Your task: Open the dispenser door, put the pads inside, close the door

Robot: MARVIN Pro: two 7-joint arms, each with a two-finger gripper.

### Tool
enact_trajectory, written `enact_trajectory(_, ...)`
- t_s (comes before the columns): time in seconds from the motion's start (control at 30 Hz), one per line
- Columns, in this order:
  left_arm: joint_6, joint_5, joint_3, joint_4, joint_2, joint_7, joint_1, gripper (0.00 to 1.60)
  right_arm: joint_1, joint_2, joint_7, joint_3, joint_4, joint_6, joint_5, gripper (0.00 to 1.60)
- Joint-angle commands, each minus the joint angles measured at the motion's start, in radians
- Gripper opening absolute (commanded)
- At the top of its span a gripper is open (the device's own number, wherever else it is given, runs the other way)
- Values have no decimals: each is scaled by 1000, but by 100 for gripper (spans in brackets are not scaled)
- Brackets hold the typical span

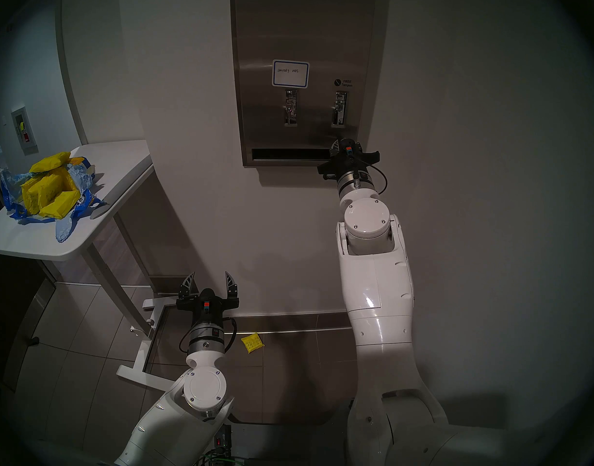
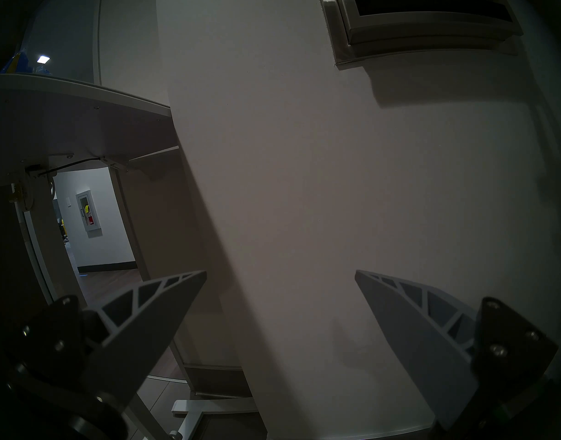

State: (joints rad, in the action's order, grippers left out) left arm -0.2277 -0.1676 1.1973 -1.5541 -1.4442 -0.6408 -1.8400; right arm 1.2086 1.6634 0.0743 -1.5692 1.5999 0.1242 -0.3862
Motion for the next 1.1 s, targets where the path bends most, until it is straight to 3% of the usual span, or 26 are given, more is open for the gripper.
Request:
enact_trajectory(0.0,-6,-2,2,-31,-2,1,20,160,-14,-3,-4,-4,46,-12,1,73)
enact_trajectory(0.47,-5,0,-1,-31,1,-2,21,160,-4,0,-6,-6,53,-9,-3,70)
enact_trajectory(0.7,-5,1,-2,-31,2,-3,22,160,-6,1,-8,-7,51,-9,-5,24)
enact_trajectory(0.9,-5,2,-3,-31,3,-4,22,160,-4,2,-10,-8,52,-8,-5,8)
enact_trajectory(1.07,-5,3,-4,-31,4,-5,22,160,0,2,-8,-10,56,-5,-4,6)
